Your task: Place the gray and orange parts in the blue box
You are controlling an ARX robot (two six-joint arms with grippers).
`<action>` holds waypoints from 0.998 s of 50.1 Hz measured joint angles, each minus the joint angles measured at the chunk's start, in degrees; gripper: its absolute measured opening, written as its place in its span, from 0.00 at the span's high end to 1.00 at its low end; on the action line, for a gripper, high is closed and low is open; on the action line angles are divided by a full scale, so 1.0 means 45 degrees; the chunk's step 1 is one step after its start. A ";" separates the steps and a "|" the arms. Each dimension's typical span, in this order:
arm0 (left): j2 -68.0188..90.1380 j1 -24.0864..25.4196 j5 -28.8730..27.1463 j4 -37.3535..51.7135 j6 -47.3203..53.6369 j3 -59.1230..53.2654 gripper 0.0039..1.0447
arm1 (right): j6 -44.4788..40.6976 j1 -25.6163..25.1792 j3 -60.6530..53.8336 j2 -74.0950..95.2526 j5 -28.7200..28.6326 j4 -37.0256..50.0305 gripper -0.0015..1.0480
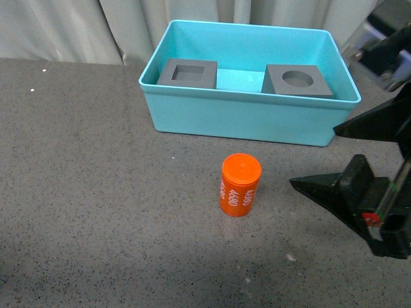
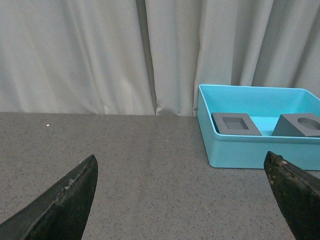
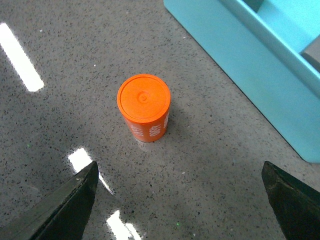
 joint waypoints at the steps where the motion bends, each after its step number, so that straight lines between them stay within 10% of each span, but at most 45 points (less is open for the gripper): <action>1: 0.0000 0.0000 0.0000 0.0000 0.0005 0.0000 0.06 | -0.0029 0.0039 0.0053 0.0112 0.0029 0.0005 0.09; 32: 0.0000 0.0000 0.0000 0.0000 0.0005 0.0000 0.06 | 0.0092 0.2064 0.3366 0.4673 0.0559 0.0151 0.10; 43: 0.0000 0.0000 0.0000 0.0000 0.0005 0.0000 0.06 | 0.0656 0.2254 0.4221 0.5319 0.1137 -0.0670 0.51; 50: 0.0000 0.0000 0.0000 0.0000 0.0005 0.0000 0.06 | 0.0661 0.2225 0.4269 0.5323 0.1141 -0.0772 0.57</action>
